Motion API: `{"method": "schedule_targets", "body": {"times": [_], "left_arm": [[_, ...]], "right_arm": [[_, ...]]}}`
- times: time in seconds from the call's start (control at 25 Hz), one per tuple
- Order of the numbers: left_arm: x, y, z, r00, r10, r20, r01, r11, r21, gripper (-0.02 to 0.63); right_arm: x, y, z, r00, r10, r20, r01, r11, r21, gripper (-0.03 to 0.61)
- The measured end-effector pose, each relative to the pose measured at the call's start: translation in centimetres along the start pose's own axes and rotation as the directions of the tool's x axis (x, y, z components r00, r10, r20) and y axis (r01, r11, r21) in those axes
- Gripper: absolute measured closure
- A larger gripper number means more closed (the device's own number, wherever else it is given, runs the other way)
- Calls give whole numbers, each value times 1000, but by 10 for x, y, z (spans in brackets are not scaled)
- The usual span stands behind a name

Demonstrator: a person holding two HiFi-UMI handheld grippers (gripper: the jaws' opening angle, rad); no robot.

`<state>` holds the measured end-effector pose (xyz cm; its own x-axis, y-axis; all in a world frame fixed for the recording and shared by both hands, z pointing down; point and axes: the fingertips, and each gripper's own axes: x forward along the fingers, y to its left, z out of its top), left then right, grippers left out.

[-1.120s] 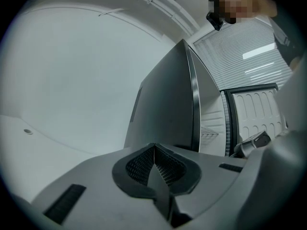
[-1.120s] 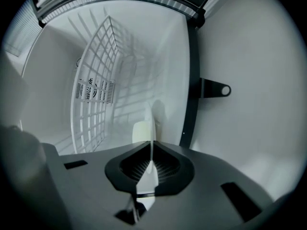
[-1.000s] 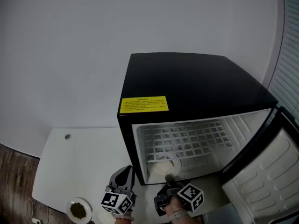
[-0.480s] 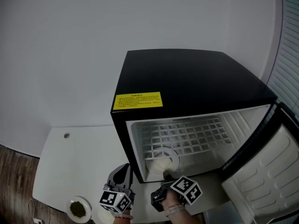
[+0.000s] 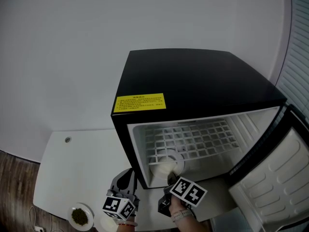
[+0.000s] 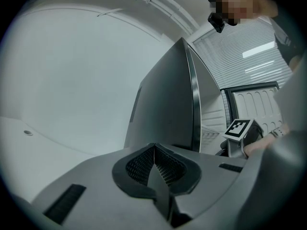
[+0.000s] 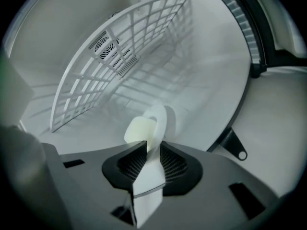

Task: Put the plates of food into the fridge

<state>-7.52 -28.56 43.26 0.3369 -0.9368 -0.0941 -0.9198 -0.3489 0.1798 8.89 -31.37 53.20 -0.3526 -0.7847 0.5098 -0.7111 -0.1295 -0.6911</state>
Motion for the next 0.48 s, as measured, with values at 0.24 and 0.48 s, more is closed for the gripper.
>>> {"method": "schedule_targets", "body": {"times": [0.24, 0.48], "left_arm": [[0, 1, -2, 1000, 0, 1, 0, 1000, -2, 604], [1, -1, 1, 1000, 4, -6, -4, 1000, -7, 604]], "right_arm": [[0, -1, 3, 1000, -1, -16, -1, 996, -84, 505], [-2, -4, 6, 999, -32, -5, 31, 985, -170, 491]]}}
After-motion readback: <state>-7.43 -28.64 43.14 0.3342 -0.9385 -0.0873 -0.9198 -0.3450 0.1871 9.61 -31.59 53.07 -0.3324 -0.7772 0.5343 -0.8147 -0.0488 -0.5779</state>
